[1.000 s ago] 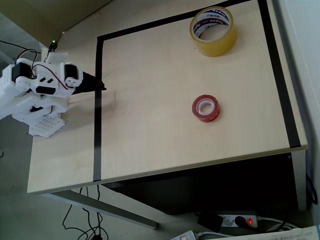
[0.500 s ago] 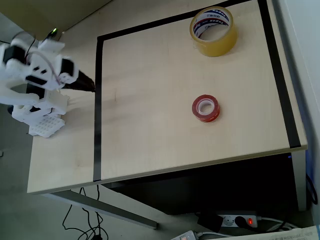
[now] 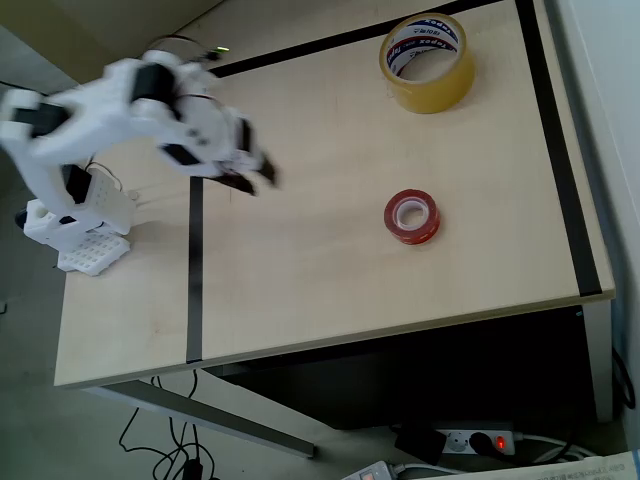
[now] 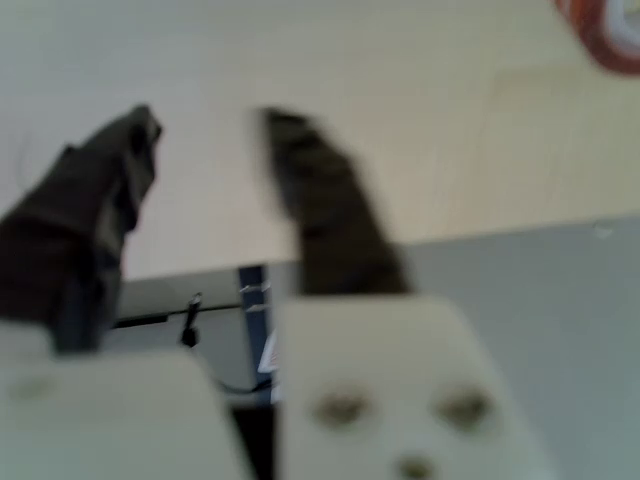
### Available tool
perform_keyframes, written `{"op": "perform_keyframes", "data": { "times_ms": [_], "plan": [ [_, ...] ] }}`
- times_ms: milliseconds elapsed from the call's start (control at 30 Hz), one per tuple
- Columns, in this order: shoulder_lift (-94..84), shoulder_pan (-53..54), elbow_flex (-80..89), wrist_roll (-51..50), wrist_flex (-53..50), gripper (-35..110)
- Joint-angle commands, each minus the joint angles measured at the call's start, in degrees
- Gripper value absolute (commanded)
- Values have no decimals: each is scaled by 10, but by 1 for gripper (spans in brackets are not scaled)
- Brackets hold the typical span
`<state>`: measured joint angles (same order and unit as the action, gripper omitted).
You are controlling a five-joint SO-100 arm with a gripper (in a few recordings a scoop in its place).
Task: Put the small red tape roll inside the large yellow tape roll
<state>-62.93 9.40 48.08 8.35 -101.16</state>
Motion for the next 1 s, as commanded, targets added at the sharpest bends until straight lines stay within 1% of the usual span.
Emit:
{"op": "perform_keyframes", "data": {
  "times_ms": [0, 67, 233, 533, 700, 967],
  "plan": [
    [137, -2, -383, 11, -25, 30],
    [182, -11, -418, 11, -16, 34],
    [220, -11, -419, 11, 42, 38],
    [265, 17, -419, 7, 104, 40],
    [323, 28, -420, 6, 137, 36],
    [371, 24, -433, 4, 163, 25]
  ]
}}
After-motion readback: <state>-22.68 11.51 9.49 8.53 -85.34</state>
